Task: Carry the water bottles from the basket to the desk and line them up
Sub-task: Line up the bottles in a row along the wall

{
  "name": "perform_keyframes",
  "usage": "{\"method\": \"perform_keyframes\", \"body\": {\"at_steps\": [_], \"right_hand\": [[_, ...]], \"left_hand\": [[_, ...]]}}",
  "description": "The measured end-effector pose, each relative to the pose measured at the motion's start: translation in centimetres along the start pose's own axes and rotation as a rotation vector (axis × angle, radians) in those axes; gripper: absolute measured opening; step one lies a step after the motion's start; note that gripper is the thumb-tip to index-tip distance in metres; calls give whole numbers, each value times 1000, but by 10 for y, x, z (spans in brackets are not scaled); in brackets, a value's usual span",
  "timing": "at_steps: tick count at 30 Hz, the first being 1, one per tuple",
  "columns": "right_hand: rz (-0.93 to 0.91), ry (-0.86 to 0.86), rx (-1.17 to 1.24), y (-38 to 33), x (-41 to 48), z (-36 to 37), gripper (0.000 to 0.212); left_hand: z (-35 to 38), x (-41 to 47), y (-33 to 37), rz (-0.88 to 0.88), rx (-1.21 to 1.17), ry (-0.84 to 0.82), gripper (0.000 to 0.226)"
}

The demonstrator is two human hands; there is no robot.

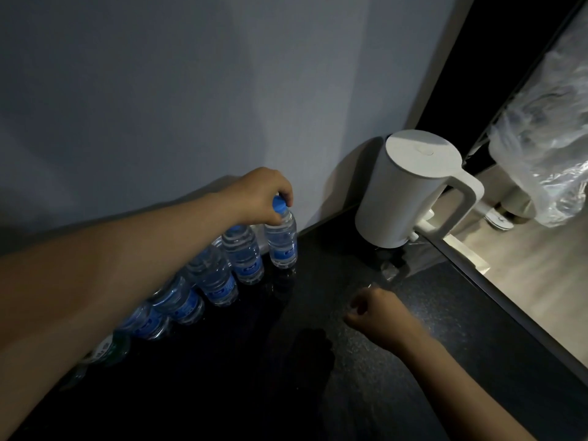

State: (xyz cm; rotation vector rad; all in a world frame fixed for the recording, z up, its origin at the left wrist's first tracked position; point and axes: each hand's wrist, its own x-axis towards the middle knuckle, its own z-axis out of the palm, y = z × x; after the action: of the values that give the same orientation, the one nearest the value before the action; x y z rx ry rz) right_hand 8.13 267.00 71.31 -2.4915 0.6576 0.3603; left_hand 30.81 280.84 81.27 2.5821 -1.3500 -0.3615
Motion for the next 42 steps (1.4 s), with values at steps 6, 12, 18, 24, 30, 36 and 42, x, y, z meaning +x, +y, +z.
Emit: {"method": "perform_keyframes", "body": {"at_steps": [6, 12, 18, 24, 30, 36, 42], "right_hand": [[-3, 5, -6, 0, 5, -1, 26], [-2, 4, -9, -1, 6, 0, 29], [11, 6, -17, -1, 3, 1, 28], [20, 0, 5, 1, -3, 1, 28], [21, -7, 12, -1, -14, 0, 27], [11, 20, 17, -1, -33, -7, 28], [15, 45, 24, 13, -77, -13, 29]], "left_hand": [[0, 2, -6, 12, 18, -39, 25], [3, 0, -7, 21, 38, -53, 27], [1, -2, -7, 21, 45, -59, 27], [5, -4, -2, 13, 38, -64, 27], [14, -6, 13, -44, 44, -15, 32], [14, -15, 27, -70, 86, -38, 37], [8, -46, 53, -32, 107, 37, 32]]}}
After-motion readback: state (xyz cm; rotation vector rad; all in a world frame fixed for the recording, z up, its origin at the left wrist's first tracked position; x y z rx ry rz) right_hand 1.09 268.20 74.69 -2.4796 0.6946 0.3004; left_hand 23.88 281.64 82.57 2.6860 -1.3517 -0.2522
